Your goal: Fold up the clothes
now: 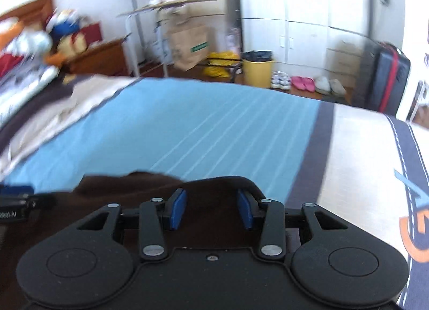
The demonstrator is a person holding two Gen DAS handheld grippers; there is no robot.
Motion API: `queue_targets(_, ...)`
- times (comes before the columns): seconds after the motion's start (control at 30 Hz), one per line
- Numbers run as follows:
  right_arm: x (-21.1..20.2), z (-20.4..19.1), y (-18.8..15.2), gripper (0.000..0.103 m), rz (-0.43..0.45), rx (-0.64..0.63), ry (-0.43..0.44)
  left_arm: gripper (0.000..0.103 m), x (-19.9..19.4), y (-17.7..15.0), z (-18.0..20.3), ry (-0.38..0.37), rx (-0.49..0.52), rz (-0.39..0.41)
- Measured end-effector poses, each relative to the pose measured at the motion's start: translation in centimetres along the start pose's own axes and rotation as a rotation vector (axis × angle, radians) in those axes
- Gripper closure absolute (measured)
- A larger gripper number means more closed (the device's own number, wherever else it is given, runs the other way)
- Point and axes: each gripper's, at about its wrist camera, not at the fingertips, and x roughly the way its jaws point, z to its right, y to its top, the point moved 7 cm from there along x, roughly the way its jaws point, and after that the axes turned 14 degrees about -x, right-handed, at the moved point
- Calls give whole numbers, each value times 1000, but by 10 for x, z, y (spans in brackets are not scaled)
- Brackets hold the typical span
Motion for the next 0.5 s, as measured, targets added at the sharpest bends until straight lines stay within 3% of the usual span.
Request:
queue_targets(0.13, 9, 10, -5, 56, -47, 38, 39, 49, 0, -4, -17, 59, 18, -24)
queue_targets(0.27, 12, 18, -9, 56, -88, -27, -120, 36, -2, -8, -33, 145, 75, -31)
queue_targets(0.37, -7, 22, -2, 55, -31, -14, -170, 36, -21, -9, -40, 103, -6, -39)
queue_targets(0.5, -31, 21, 3, 54, 18, 63, -125, 34, -25, 0, -44, 56, -32, -46)
